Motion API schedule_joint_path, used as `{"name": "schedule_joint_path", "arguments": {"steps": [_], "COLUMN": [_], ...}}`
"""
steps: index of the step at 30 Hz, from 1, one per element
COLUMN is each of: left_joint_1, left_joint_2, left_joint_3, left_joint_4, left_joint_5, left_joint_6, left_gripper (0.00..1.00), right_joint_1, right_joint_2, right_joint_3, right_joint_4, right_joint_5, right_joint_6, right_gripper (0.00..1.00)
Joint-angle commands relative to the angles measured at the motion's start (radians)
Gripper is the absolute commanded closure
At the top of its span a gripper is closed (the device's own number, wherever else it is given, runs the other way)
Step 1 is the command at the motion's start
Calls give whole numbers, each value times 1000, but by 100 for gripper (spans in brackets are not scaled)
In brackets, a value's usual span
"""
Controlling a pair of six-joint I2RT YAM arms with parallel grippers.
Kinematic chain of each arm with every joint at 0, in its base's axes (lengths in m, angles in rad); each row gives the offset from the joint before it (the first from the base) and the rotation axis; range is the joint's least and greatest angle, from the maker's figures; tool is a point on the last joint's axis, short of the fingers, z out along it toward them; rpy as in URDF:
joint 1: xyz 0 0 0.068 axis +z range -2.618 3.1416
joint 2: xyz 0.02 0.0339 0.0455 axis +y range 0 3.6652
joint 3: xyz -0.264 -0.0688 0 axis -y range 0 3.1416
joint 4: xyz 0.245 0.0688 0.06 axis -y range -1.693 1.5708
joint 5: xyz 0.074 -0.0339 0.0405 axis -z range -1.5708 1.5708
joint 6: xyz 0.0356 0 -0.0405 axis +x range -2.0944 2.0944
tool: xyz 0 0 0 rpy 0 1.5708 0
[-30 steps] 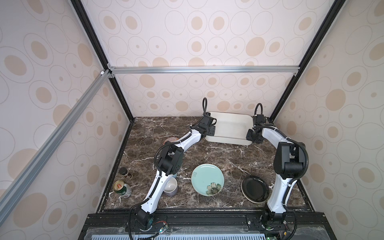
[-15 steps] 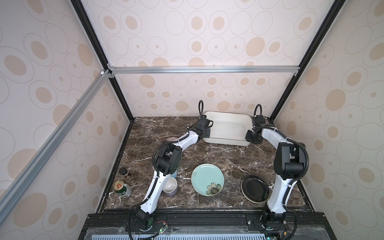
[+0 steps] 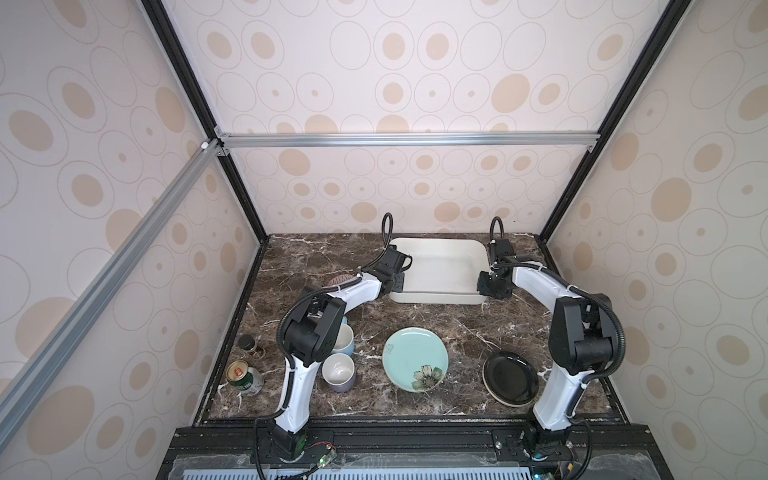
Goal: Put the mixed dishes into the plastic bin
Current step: 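Pull the white bin toward the robot with both grippers, then grasp the mint-green plate rim with the right gripper while the left gripper releases the bin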
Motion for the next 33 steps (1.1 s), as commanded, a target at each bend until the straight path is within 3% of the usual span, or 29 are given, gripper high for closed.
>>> {"name": "schedule_joint_path", "arguments": {"steps": [1, 9, 12, 16, 19, 21, 29, 33], "left_joint_1": [-10, -10, -10, -10, -10, -10, -23, -26], "left_joint_2": [-87, -227, -263, -291, -318, -342, -586, -744], "left_joint_3": [-52, -240, -278, -300, -310, -308, -397, -480], "left_joint_4": [55, 113, 128, 140, 161, 162, 174, 148], "left_joint_5": [1, -23, -36, -34, -32, -42, -9, 32], "left_joint_6": [-18, -37, -33, -32, -25, -22, -1, -13], "left_gripper": [69, 65, 62, 43, 28, 20, 11, 7], "right_joint_1": [47, 126, 127, 126, 126, 126, 172, 273], "right_joint_2": [-73, -166, -190, -231, -279, -306, -373, -385], "right_joint_3": [-46, -157, -190, -215, -223, -217, -260, -293], "right_joint_4": [-8, 3, 12, 6, -10, -39, -95, -122], "right_joint_5": [-56, -24, -25, -1, 26, 24, -171, -148], "right_joint_6": [25, 54, 57, 44, 27, 14, 11, 24], "right_gripper": [69, 67, 60, 44, 39, 39, 47, 48]}}
